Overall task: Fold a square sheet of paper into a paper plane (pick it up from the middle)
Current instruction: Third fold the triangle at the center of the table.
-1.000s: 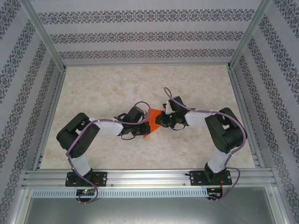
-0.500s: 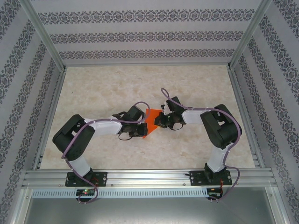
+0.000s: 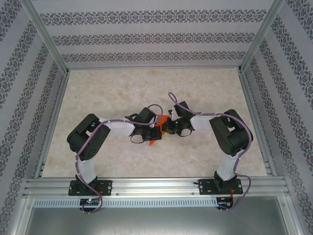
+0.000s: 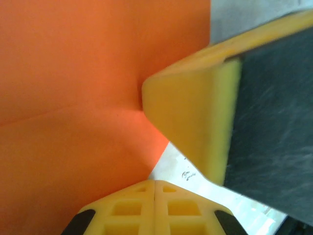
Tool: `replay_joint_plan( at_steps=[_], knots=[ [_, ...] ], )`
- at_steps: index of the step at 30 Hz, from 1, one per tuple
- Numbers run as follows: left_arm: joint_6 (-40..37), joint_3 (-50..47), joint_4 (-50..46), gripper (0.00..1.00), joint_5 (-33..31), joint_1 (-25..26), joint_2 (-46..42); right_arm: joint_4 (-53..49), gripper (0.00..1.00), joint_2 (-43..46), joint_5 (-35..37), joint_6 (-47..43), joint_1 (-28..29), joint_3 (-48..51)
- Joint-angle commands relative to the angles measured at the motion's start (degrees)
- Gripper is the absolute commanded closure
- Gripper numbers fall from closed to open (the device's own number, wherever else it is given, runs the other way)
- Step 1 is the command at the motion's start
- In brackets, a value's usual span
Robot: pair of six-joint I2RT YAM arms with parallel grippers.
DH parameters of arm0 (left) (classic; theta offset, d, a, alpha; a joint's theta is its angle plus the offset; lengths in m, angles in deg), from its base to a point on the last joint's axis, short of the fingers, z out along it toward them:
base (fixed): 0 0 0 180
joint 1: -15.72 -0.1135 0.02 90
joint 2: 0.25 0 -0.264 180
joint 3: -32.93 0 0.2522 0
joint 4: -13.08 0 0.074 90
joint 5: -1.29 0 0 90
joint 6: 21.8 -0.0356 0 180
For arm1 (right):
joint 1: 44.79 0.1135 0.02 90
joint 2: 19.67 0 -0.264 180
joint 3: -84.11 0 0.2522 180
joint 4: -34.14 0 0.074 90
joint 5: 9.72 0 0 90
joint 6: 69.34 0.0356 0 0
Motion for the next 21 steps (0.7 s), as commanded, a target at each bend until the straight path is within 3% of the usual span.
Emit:
replay_joint_plan(
  at_steps=[1, 5, 14, 21],
  knots=[
    [0.8, -2.1, -1.0, 0.97, -0.6, 0.0, 1.2, -4.6, 0.93, -4.0, 4.4, -1.5, 0.7, 1.4],
    [0.8, -5.9, -1.5, 0.97, -1.2, -0.2, -1.4, -4.8, 0.94, -4.3, 4.9, -1.8, 0.6, 1.6],
    [3.3, -15.1, 5.4, 0.96, 4.9, -3.5, -5.4, -5.3, 0.94, -4.9, 5.5, -2.4, 0.6, 1.6],
    [3.0, -20.2, 2.9, 0.97, 5.5, -3.8, -10.5, -5.5, 0.94, -4.9, 5.5, -2.5, 0.6, 1.5]
  ],
)
